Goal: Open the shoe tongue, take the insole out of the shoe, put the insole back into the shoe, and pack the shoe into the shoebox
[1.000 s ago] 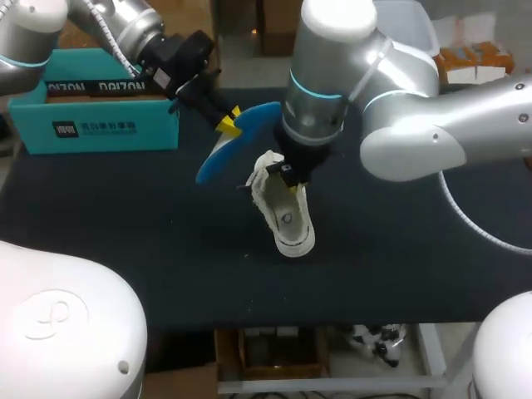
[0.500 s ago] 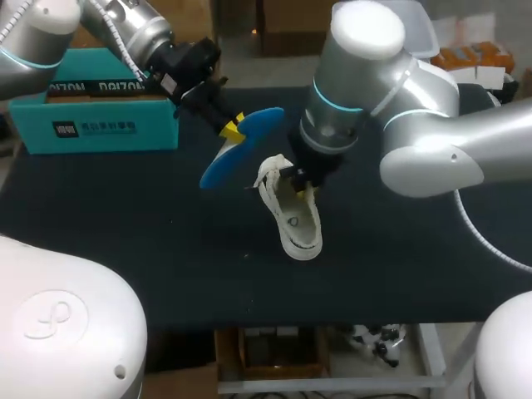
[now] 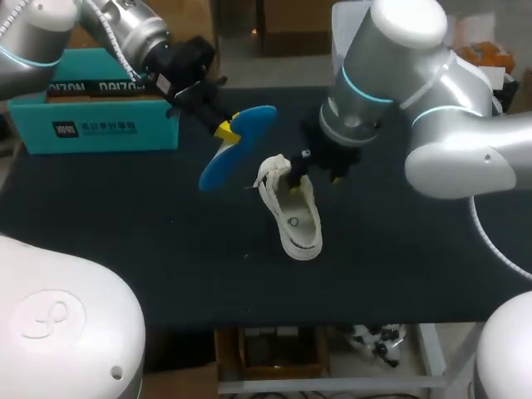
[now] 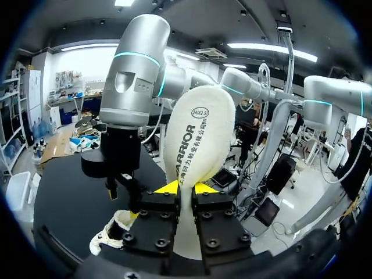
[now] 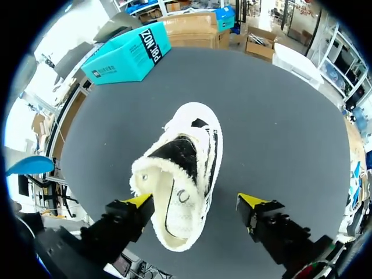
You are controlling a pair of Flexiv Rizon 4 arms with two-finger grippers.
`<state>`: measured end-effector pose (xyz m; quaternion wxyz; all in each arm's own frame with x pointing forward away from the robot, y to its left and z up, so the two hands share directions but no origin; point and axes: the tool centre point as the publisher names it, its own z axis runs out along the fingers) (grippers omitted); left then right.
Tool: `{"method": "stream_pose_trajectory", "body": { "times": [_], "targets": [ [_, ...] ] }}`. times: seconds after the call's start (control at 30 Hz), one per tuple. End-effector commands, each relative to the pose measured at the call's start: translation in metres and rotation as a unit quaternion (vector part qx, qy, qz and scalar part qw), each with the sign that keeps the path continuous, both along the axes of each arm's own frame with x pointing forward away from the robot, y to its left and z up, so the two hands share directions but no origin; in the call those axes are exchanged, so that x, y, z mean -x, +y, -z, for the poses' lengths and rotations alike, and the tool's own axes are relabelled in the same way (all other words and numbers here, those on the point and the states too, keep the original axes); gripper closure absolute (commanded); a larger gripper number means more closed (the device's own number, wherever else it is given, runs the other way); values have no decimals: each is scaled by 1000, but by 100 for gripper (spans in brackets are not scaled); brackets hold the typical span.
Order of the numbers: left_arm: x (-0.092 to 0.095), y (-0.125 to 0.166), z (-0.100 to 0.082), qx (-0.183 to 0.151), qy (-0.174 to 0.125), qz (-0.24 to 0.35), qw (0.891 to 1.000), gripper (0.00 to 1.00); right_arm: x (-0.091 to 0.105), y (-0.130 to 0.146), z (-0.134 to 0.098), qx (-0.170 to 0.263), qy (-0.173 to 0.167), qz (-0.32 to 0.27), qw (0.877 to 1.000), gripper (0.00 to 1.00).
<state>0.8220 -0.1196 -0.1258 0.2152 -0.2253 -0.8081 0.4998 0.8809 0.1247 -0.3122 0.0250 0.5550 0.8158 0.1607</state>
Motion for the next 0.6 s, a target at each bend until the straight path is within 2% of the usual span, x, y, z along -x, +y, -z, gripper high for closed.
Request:
{"method": "stream_pose_trajectory", "body": {
  "times": [0.03, 0.57, 0.6],
  "targets": [
    [0, -3, -8, 9, 17, 17, 1000, 100, 8, -26, -48, -12, 33, -24, 999, 0],
    [1, -4, -12, 9, 21, 18, 1000, 100, 8, -26, -48, -12, 33, -24, 999, 0],
    [2, -4, -11, 13, 19, 12, 1000, 100, 7, -27, -49, -17, 42, -17, 999, 0]
  ]
}}
